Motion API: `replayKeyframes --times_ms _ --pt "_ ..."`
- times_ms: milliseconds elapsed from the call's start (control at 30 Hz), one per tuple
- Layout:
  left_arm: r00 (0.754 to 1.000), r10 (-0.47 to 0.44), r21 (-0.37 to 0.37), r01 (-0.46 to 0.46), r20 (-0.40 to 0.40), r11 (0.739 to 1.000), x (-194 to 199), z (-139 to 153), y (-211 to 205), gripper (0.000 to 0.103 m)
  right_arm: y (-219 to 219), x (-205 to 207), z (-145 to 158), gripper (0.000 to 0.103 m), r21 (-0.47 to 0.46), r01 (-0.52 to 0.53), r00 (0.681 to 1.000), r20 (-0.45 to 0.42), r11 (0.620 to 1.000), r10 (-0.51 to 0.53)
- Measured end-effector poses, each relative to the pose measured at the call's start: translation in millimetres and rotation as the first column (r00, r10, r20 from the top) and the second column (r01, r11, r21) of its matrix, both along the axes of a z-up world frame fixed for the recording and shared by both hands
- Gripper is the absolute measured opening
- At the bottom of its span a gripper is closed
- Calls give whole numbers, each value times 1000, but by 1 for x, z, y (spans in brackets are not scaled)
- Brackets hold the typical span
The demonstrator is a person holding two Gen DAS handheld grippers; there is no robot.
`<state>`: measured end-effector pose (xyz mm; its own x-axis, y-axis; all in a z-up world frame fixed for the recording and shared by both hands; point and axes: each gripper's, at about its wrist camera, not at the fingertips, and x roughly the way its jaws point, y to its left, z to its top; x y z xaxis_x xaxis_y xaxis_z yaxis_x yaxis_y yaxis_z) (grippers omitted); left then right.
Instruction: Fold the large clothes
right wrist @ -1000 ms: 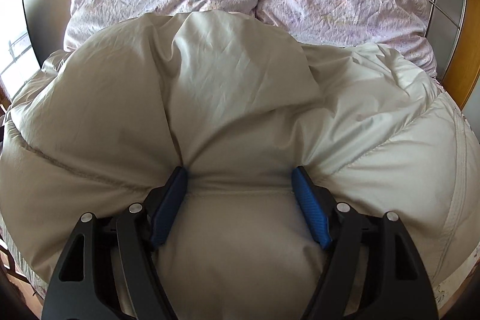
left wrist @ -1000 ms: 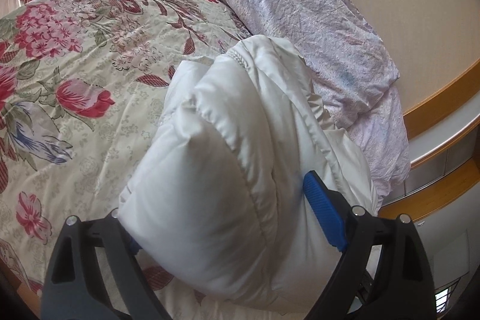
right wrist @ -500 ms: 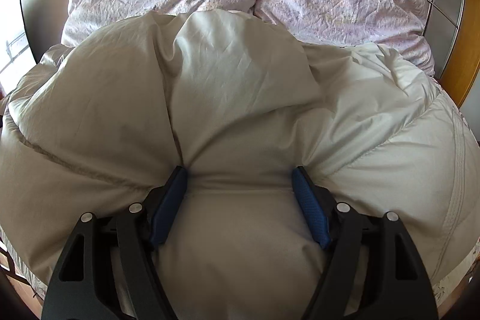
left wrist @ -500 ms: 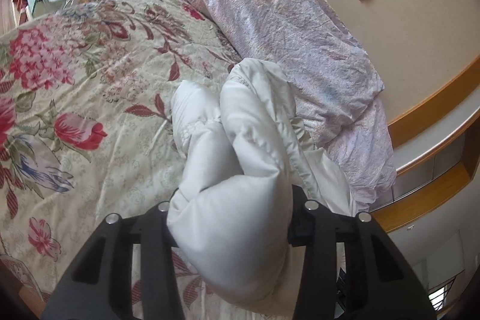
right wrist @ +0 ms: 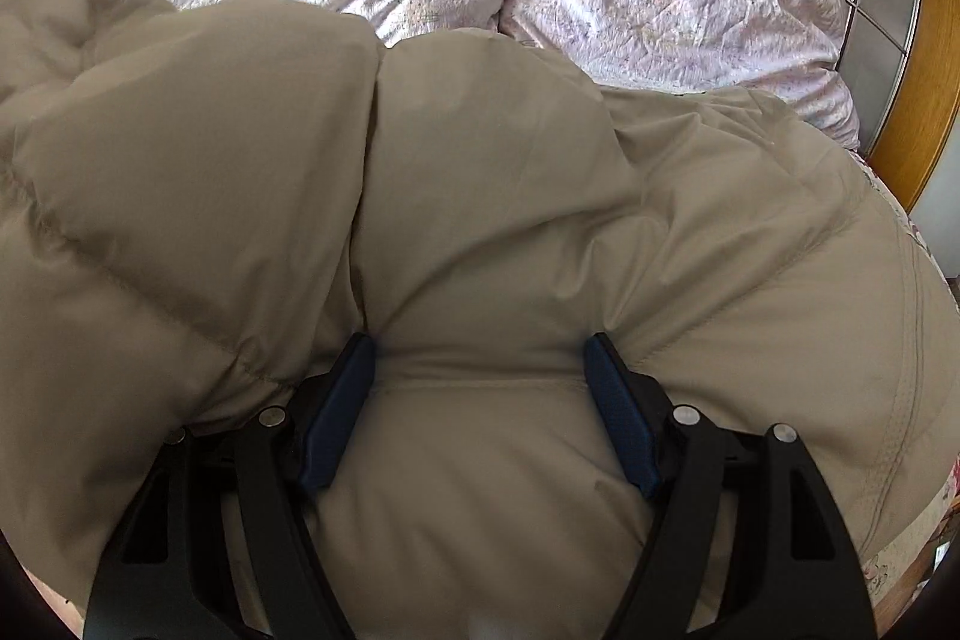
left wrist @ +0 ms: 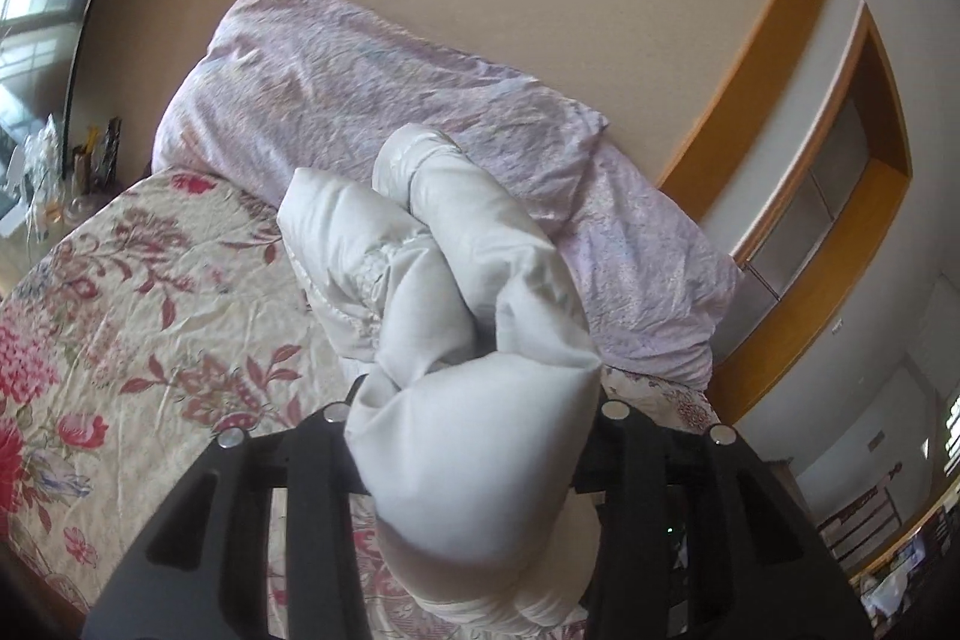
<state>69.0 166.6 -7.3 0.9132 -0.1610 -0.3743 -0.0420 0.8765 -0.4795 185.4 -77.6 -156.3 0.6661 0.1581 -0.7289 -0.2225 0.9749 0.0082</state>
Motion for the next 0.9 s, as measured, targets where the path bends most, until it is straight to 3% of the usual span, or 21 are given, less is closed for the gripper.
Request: replayKeyframes --times_ms 200,567,767,900 --pt "991 -124 82 120 47 989 10 25 -60 40 -1 0 -1 74 12 3 1000 -1 1000 -3" --pt "958 -282 117 275 45 954 36 34 -143 43 -29 0 7 73 79 -82 997 5 994 82" --pt "943 -332 130 326 29 936 45 29 -174 44 -76 -36 23 73 111 -122 988 107 986 110" --pt "927 -376 136 372 6 918 53 20 -197 45 -115 -59 33 76 85 -56 979 201 995 38"
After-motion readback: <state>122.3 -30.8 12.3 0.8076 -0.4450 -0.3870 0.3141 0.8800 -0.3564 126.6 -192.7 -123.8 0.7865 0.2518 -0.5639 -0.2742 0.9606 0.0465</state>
